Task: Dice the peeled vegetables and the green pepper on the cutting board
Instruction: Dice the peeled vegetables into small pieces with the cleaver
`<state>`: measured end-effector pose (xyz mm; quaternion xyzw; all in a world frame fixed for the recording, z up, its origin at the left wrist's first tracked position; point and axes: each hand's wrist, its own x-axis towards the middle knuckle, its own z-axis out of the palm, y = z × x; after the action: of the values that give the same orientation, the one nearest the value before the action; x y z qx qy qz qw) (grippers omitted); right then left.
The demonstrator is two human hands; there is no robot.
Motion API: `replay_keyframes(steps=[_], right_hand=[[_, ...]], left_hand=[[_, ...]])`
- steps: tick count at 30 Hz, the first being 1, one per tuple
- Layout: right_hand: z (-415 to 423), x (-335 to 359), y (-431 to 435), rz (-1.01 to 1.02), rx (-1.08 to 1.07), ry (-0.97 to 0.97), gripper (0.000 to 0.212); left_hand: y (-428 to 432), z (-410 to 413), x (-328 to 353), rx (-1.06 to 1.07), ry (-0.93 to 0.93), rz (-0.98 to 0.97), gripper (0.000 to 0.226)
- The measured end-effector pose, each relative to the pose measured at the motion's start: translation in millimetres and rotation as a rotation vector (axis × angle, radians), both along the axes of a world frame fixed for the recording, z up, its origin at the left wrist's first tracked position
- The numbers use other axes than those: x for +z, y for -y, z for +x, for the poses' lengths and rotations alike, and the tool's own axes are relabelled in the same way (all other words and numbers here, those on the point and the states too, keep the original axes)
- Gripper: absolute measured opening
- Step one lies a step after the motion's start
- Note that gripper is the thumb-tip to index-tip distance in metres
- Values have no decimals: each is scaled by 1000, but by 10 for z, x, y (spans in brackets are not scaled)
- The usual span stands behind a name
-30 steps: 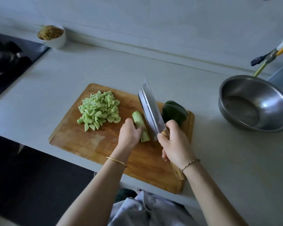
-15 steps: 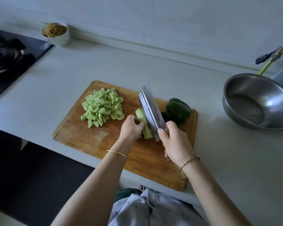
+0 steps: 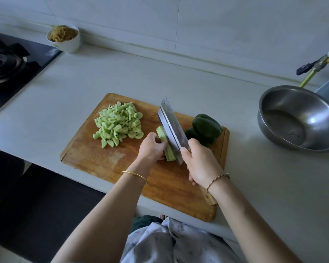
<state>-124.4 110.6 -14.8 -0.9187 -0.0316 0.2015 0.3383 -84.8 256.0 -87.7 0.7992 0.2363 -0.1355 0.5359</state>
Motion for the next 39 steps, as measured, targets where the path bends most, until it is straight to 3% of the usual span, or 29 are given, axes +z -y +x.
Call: replay_keyframes(steps=[17,28,33,39], right_hand=[[-11,135,-201,-197,58,3,17],[-57,-268,-275,-167,9,65,16],[66,-366,-79,37,-137,-20,19],[14,-377,-75,5,-140,40,21]], left_hand=[[25,-8,-47,36,8,39,18],[27,-19,-61,37,6,32,18],[55,-31,-18,-47,26,202,25],[97,-27,33,-69,-10,268,29]])
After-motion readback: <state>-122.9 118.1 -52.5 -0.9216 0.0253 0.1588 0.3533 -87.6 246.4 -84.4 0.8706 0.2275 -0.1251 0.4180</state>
